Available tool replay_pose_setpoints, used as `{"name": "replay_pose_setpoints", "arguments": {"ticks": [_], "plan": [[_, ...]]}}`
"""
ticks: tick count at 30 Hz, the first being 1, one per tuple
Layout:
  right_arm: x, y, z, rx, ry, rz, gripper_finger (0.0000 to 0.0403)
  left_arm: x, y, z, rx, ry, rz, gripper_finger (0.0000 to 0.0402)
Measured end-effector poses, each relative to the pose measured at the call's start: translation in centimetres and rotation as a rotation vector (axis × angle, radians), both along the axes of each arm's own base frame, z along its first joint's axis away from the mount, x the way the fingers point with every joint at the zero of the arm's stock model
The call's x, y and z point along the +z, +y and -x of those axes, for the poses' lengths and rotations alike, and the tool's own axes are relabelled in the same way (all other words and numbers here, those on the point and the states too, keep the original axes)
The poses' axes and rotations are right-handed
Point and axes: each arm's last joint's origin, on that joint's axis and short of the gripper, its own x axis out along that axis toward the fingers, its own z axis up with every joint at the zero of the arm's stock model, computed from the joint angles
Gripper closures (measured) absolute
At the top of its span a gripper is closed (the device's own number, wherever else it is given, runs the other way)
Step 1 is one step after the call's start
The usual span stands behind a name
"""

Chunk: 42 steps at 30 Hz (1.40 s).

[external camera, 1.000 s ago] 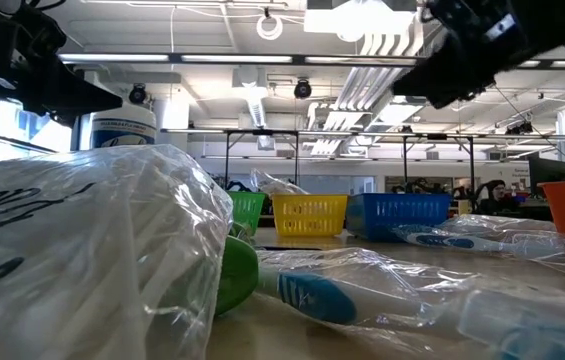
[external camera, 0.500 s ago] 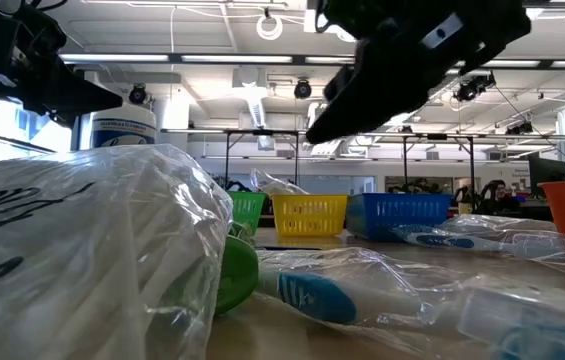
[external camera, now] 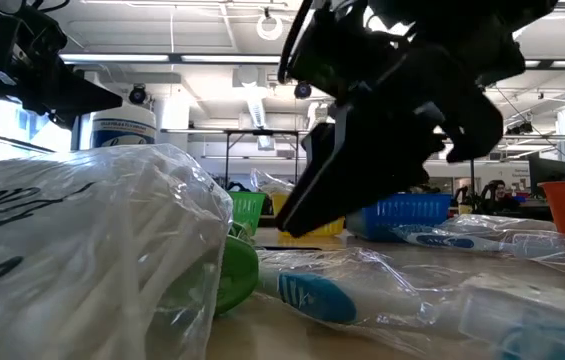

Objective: Pick & Place Travel size toiletries
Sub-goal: Put the blue razor into the green basket

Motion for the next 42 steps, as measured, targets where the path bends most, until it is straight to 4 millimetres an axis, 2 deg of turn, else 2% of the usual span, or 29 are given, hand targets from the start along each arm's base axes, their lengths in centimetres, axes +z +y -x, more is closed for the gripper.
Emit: {"name": "replay_pose_setpoints", "arguments": {"ticks": [5,12,16,23,30,35,42], "plan": [[-1.7,0.0,-0.2,-0.058,0.008,0.042,0.0208,0.0,0.0,0.0,0.0,0.0,0.0,0.0401],[-2.7,0.0,-0.3,-0.067,0.024,0.054,0.0242,0.0,0.0,0.0,0.0,0.0,0.0,0.0401],[-2.8,0.0,-0.3,-0.061,0.03,0.051,0.0283,0.0,0.0,0.0,0.0,0.0,0.0,0.0401],[-2.8,0.1,-0.3,-0.037,0.039,0.04,0.0381,0.0,0.0,0.0,0.0,0.0,0.0,0.0401],[-2.2,0.0,-0.2,-0.063,0.024,0.064,0.0354,0.0,0.0,0.0,0.0,0.0,0.0,0.0401],[-1.2,-0.3,0.0,-0.075,0.004,0.115,0.0381,0.0,0.0,0.0,0.0,0.0,0.0,0.0401],[2.5,-0.4,0.4,-0.059,-0.09,0.13,0.0372,0.0,0.0,0.0,0.0,0.002,-0.001,0.0401]]}}
